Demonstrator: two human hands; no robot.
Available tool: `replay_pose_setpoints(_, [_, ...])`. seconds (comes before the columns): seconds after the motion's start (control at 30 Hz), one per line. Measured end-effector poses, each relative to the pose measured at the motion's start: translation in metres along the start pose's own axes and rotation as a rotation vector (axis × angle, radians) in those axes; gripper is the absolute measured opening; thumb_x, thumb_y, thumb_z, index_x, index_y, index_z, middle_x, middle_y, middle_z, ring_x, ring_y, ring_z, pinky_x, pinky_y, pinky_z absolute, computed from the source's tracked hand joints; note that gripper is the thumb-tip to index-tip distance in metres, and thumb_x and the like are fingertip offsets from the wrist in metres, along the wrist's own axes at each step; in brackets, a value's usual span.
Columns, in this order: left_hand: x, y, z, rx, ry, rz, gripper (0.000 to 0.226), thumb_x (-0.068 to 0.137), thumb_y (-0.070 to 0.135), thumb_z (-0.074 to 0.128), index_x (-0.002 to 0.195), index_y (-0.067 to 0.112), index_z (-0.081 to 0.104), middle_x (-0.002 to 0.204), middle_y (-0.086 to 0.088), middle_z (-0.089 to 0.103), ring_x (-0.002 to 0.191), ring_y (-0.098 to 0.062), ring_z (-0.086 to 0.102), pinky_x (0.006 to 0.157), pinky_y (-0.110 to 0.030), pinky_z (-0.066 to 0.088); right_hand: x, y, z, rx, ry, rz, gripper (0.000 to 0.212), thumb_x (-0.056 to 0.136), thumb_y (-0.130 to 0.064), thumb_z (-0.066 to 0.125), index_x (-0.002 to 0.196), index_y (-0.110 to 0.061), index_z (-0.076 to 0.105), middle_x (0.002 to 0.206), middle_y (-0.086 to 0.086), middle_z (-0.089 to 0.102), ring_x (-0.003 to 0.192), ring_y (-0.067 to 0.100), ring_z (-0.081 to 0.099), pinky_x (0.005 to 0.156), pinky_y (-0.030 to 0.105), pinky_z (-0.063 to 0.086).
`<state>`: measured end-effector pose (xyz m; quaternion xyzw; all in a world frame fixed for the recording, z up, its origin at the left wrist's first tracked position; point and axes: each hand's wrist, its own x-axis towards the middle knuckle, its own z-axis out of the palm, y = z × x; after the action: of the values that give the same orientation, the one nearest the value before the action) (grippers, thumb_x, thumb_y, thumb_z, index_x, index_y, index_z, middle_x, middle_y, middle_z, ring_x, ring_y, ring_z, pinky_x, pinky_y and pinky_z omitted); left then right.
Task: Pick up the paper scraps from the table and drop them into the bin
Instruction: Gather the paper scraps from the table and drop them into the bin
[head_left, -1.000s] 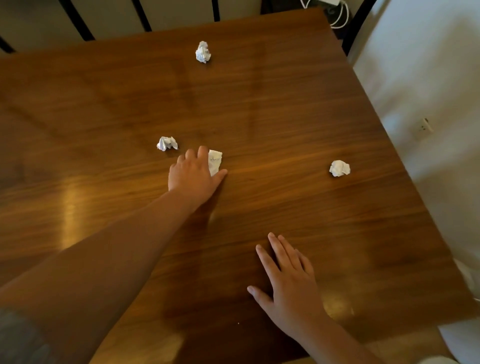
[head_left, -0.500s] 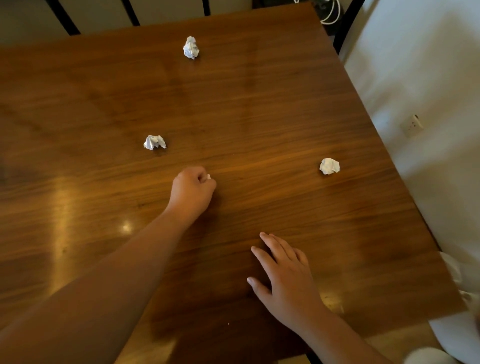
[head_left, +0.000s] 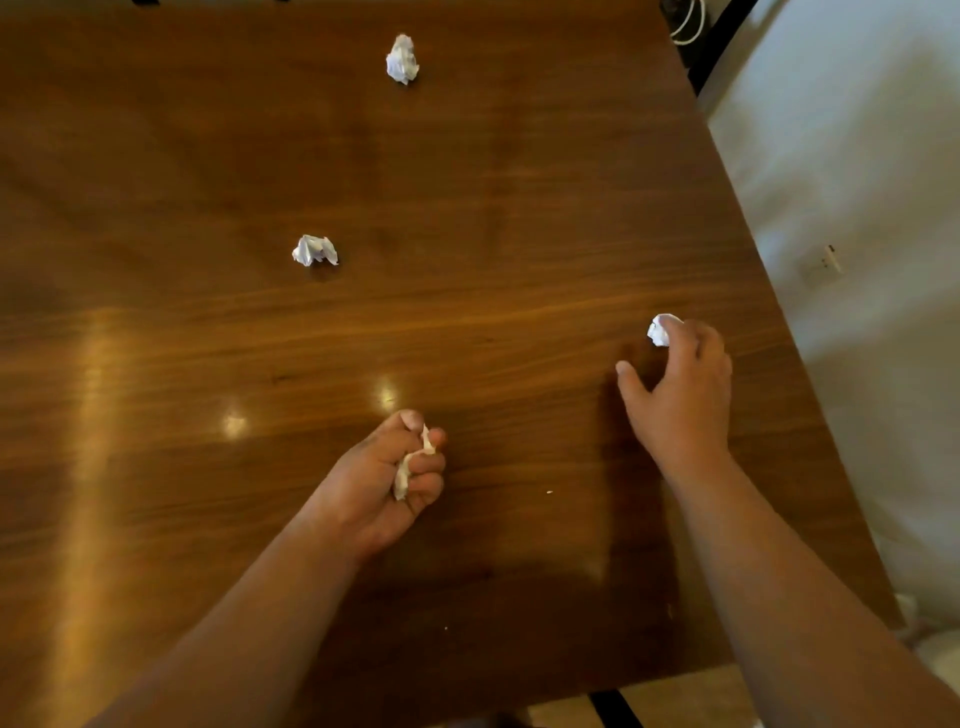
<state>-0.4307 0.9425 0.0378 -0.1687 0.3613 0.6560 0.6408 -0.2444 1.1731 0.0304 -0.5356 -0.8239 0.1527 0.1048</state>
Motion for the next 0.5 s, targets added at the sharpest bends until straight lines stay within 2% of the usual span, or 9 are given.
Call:
replay_pose_setpoints(0.1, [-0.012,-0.001,-0.011,-0.019,0.04,0.018,0.022,0.081,-0.001,0.035,0.075,0.013,0.051,0.062,-0.002,0.045,0.042,-0.009,0.033,0.033,-0.019,0.027,0.019,-0.001,0.005,-0.031,-0.011,0.027,0.061,0.084,-0.042,0.065,0.137,-0.026,0.039,0.144,0.012,0.039,0.13,0.032,0.04,0.096,0.045,0.046])
replay_pose_setpoints(0.2, [-0.027,0.003,-0.017,-0.02,0.029,0.017,0.016,0.081,0.015,0.04,0.067,0.013,0.048,0.054,0.0,0.04,0.039,-0.009,0.03,0.034,-0.018,0.021,0.027,-0.002,0.009,-0.09,-0.041,0.011,0.053,0.087,-0.04,0.062,0.135,-0.025,0.046,0.141,0.013,0.041,0.127,0.034,0.043,0.094,0.045,0.047])
replay_pose_setpoints(0.27, [-0.036,0.005,-0.023,-0.025,0.027,0.009,0.034,0.091,0.032,0.042,0.061,0.016,0.045,0.049,0.002,0.037,0.037,-0.009,0.029,0.035,-0.018,0.018,0.025,-0.005,0.011,-0.09,-0.061,-0.016,0.046,0.089,-0.034,0.06,0.132,-0.022,0.05,0.137,0.015,0.044,0.124,0.034,0.044,0.092,0.044,0.047])
replay_pose_setpoints(0.37, [-0.049,0.007,-0.03,-0.041,0.072,0.02,0.049,0.097,0.047,0.04,0.057,0.018,0.041,0.047,0.004,0.033,0.037,-0.008,0.031,0.031,-0.018,0.024,0.013,-0.014,0.012,-0.039,-0.069,-0.045,0.038,0.091,-0.023,0.058,0.129,-0.018,0.055,0.128,0.017,0.049,0.116,0.036,0.049,0.088,0.044,0.047])
replay_pose_setpoints(0.43, [-0.06,0.008,-0.036,-0.059,0.084,0.026,0.047,0.095,0.047,0.043,0.058,0.017,0.044,0.048,0.004,0.034,0.038,-0.007,0.035,0.03,-0.017,0.03,-0.001,-0.022,0.01,0.036,-0.101,-0.072,0.034,0.092,-0.023,0.058,0.126,-0.018,0.057,0.124,0.015,0.052,0.109,0.033,0.055,0.083,0.039,0.047])
replay_pose_setpoints(0.5, [-0.073,0.009,-0.044,-0.062,0.078,0.045,0.041,0.093,0.044,0.047,0.063,0.016,0.051,0.05,0.005,0.036,0.036,-0.005,0.036,0.028,-0.016,0.03,-0.02,-0.033,0.007,0.192,-0.203,-0.016,0.03,0.093,-0.029,0.057,0.122,-0.024,0.058,0.12,0.004,0.055,0.099,0.022,0.059,0.075,0.031,0.046])
